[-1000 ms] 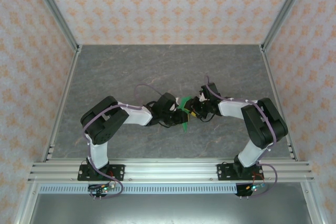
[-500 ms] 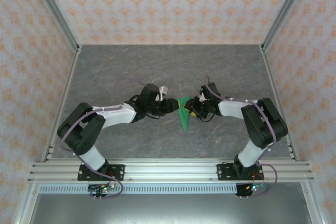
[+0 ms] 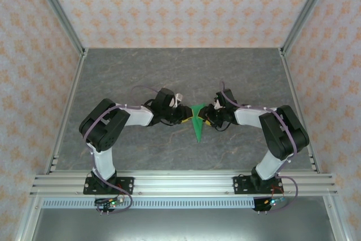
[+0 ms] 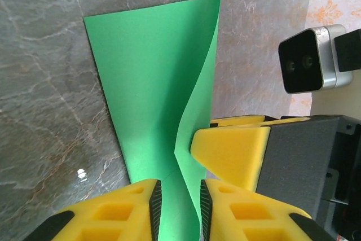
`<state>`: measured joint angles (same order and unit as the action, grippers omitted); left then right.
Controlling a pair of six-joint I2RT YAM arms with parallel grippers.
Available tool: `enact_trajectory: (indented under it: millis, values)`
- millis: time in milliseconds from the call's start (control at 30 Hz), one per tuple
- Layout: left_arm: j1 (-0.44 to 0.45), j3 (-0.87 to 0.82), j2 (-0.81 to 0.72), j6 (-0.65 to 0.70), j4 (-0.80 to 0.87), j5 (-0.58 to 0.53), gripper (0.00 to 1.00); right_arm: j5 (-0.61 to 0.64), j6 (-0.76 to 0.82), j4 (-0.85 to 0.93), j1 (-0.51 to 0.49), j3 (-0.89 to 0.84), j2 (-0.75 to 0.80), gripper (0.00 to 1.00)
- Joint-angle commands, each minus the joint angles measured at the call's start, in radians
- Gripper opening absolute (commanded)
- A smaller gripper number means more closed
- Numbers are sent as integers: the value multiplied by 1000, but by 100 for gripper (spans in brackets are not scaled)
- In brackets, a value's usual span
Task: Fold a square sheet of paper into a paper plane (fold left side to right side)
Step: Fold the wing for the fifth time at the center of the table.
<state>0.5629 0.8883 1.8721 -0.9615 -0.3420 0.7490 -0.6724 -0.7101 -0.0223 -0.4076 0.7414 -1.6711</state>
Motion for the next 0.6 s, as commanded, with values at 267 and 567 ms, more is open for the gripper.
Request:
enact_trajectory:
  millis: [267,567]
  values:
    - [5,30,56,-51,-94,49,25,57,17,61,-6,-5,-67,40]
    - [7,37,90,-70,-117,58,25,53,17,58,-7,-4,-70,40]
